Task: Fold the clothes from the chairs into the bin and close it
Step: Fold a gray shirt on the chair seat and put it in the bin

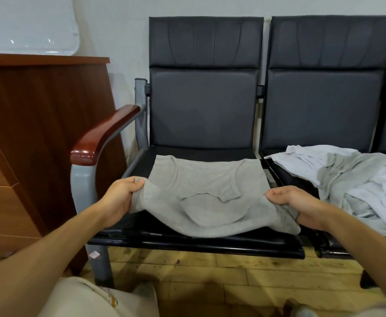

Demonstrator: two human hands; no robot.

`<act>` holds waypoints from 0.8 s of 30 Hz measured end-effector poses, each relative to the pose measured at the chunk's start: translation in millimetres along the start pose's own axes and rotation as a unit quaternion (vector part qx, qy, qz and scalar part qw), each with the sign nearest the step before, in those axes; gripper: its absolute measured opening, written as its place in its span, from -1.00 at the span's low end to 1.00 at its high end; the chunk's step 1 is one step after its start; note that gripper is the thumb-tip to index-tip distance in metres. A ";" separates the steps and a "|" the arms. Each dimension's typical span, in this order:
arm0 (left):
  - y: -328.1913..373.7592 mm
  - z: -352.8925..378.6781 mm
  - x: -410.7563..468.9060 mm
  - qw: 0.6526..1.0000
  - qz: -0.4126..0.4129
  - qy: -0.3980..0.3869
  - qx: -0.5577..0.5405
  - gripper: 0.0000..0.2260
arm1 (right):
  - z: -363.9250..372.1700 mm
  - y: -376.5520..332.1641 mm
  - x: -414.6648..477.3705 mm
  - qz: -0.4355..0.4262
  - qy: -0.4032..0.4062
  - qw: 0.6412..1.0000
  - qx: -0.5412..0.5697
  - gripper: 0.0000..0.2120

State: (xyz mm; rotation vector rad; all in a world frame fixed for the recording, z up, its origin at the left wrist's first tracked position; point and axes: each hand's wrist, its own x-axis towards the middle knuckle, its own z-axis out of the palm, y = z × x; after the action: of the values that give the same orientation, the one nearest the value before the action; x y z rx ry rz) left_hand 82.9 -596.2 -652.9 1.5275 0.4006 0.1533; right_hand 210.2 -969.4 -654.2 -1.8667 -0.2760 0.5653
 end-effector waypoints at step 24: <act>21.1 26.7 122.0 0.965 0.118 0.227 0.063 -0.84 | -23.2 -29.4 100.1 -0.106 0.359 0.907 -0.193 -0.81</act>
State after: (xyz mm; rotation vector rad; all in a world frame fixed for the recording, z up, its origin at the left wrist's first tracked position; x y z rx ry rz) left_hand 208.3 -578.3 -651.6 1.6595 0.5984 0.6849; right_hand 310.2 -932.8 -645.5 -2.2506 -0.0931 -0.3703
